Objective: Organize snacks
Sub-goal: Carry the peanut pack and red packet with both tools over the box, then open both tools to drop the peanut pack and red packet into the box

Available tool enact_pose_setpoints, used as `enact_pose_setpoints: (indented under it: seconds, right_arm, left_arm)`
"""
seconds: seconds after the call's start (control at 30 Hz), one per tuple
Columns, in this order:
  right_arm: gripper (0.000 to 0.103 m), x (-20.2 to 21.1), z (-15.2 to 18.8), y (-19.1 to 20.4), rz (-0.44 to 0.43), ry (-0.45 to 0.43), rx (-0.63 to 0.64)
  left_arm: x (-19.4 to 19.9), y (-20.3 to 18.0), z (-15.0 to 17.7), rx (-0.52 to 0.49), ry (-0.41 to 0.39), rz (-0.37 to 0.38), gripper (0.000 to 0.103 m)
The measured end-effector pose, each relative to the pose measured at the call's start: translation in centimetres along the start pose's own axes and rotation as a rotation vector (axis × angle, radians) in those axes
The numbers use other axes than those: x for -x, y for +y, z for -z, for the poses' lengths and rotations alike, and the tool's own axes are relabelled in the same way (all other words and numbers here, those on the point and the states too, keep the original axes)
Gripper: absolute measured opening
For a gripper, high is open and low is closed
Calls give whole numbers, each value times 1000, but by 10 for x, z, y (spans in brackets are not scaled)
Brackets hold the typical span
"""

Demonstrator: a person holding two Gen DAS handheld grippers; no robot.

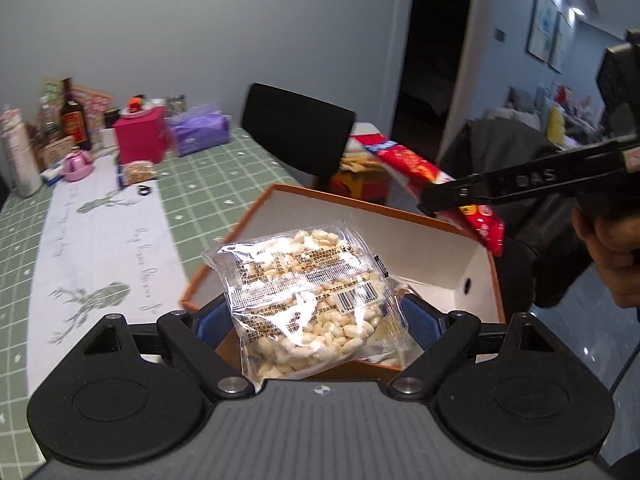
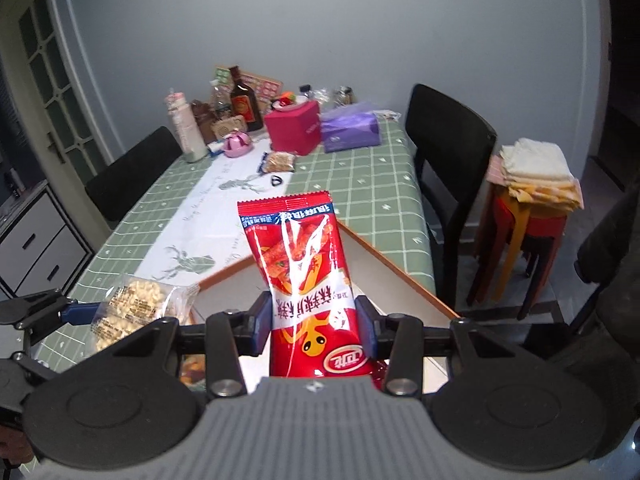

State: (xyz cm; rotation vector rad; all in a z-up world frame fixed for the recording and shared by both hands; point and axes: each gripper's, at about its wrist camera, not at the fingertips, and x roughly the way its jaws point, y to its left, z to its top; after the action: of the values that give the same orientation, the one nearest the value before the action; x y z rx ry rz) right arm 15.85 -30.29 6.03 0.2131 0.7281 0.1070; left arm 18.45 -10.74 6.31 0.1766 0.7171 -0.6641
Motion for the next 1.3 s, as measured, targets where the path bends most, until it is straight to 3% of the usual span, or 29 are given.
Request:
enact_pose_setpoints:
  seconds: [0.37,0.4,0.43,0.6,1.13,1.3]
  right_arm:
    - [42,-32,5,-35,48,44,-87]
    - [42,-34,6,-37,48,47,-93]
    - [42,-37,5,-38,48,53,-96]
    - [42,-47,10,-43,54,84,-98]
    - [43,-90,27,-42,99,213,-18]
    - [47,-99,35,-41,196,256,62]
  left_arm:
    - [-58,-38,-1,-106,128,95,103]
    - [-61,-40,0,-117,138,101,92]
    - [-66,-43,1,-132,160,109,90]
    - [-79,-54,9,-193,207,128,90]
    - [-106,-68,17,-200,361,261,89]
    - [-115,-66,14,-146,388,302,92]
